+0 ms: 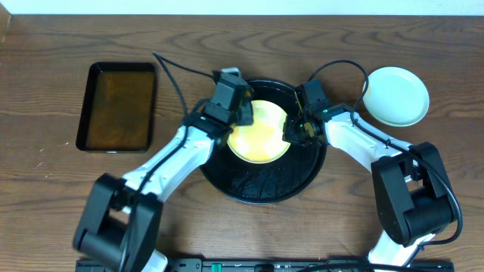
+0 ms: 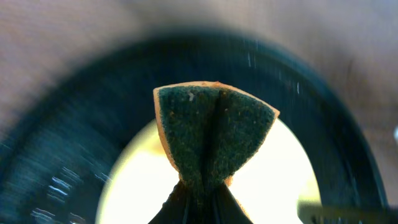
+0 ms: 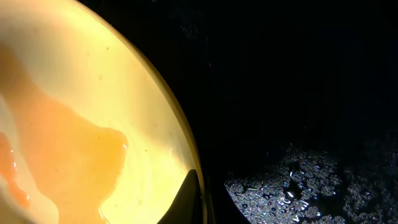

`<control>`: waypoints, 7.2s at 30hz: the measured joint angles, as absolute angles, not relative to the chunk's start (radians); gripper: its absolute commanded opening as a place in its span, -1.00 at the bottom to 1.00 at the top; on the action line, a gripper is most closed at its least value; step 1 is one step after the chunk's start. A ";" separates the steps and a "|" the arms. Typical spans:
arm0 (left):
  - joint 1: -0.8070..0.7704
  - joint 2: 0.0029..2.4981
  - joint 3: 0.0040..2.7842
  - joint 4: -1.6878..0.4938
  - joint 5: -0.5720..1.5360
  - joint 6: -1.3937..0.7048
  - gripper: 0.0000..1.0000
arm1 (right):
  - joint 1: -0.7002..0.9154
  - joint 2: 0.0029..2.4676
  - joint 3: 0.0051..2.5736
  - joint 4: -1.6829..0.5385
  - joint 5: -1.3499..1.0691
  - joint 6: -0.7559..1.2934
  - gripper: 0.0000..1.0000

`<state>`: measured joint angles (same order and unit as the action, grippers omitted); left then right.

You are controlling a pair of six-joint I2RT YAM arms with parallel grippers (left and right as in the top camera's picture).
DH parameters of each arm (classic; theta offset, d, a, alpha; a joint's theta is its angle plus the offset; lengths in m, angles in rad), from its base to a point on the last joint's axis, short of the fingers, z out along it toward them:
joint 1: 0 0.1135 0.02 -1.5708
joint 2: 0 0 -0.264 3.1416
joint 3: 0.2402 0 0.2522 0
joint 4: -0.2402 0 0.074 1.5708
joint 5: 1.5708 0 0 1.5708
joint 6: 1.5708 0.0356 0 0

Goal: Clean dirty plates on tray and stack at the side

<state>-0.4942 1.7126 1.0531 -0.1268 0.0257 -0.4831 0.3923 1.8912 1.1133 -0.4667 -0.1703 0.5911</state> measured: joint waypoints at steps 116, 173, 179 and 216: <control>-0.459 1.489 1.055 -0.576 -0.276 -0.498 -0.85 | 0.769 1.727 1.490 -0.743 1.137 -0.249 -0.98; -0.266 1.491 1.055 -0.459 -0.275 -0.525 -0.85 | -0.116 1.943 1.477 -0.872 -0.627 0.207 0.99; 0.006 1.575 1.054 -0.314 -0.287 -0.524 -0.77 | 0.161 1.943 1.477 -0.855 -0.503 0.196 0.99; 0.223 1.246 1.053 -0.572 0.111 -0.511 0.68 | 0.669 1.221 1.549 -1.122 0.028 0.258 0.98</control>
<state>0.2226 1.2457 1.0534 -0.5720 0.1108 -0.5110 0.6689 1.2213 1.5494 -1.1225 0.0277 0.2584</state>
